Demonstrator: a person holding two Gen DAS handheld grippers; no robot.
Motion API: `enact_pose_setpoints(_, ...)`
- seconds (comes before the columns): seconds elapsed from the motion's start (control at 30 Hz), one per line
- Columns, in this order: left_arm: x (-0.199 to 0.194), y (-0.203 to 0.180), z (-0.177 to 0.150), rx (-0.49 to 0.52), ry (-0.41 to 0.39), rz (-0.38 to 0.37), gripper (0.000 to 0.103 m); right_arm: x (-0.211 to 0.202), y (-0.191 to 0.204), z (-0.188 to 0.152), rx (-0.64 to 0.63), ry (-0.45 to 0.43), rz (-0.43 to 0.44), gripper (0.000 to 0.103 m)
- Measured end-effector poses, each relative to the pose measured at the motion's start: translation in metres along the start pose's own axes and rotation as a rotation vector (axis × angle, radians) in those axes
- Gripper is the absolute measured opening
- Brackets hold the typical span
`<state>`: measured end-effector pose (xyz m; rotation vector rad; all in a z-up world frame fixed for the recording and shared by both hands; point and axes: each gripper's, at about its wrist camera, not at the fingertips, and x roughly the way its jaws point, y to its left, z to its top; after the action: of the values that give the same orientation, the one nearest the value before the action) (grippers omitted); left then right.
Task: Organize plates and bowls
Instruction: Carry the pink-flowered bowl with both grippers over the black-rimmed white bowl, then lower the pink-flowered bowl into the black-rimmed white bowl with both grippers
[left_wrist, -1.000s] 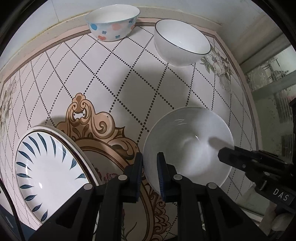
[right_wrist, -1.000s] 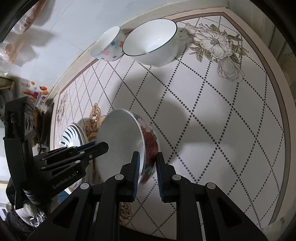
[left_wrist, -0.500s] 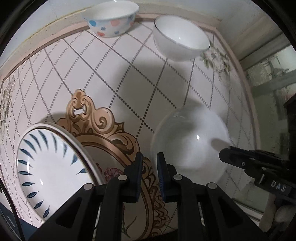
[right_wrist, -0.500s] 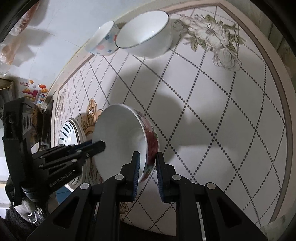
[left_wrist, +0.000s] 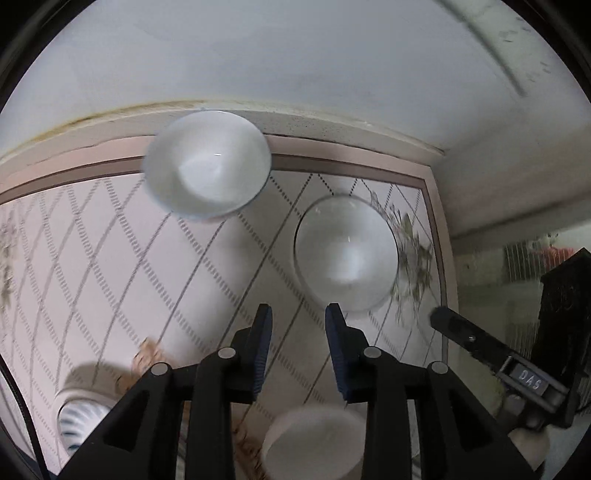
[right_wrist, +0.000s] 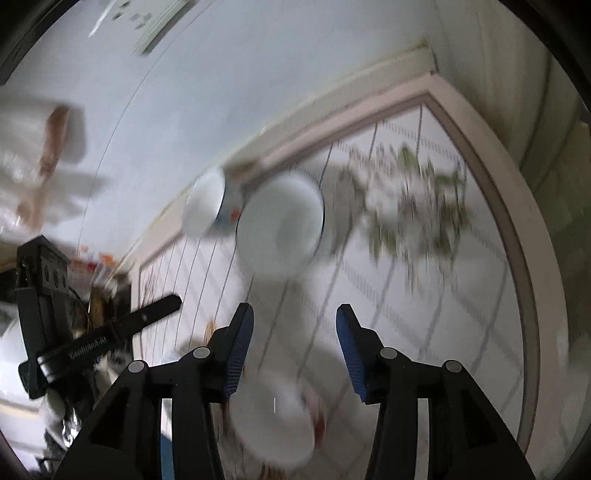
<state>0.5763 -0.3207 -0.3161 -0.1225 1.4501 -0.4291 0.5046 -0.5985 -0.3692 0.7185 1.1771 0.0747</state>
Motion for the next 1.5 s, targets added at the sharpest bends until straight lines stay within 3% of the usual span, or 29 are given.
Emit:
enact_pose_setpoints(0.27,0.066,0.006,0.036,-0.054,0.127,0.011,0.026,0.063,-0.015,0.043,0.092,0.07,0.0,0.049)
enact_pose_setpoints(0.3,0.07,0.005,0.038,-0.056,0.127,0.01,0.025,0.069,-0.018,0.044,0.103,0.075,0.007,0.048)
enact_pose_setpoints(0.33,0.072,0.005,0.039,-0.055,0.122,0.012,0.025,0.074,-0.021,0.045,0.11,0.08,0.013,0.038)
enact_pose_setpoints(0.4,0.073,0.004,0.04,-0.045,0.098,0.008,0.016,0.08,-0.023,0.045,0.112,0.084,0.006,0.026)
enact_pose_setpoints(0.63,0.071,-0.002,0.039,0.001,0.079,0.038,0.015,0.077,-0.023,0.045,0.103,0.068,0.002,0.018)
enact_pose_setpoints(1.03,0.033,-0.008,0.02,0.041,0.016,0.025,0.015,0.056,-0.009,0.025,0.062,0.059,0.021,0.018)
enact_pose_setpoints(1.5,-0.042,-0.016,-0.055,0.118,-0.039,-0.046,0.015,-0.018,0.028,-0.037,-0.033,0.032,0.028,0.018)
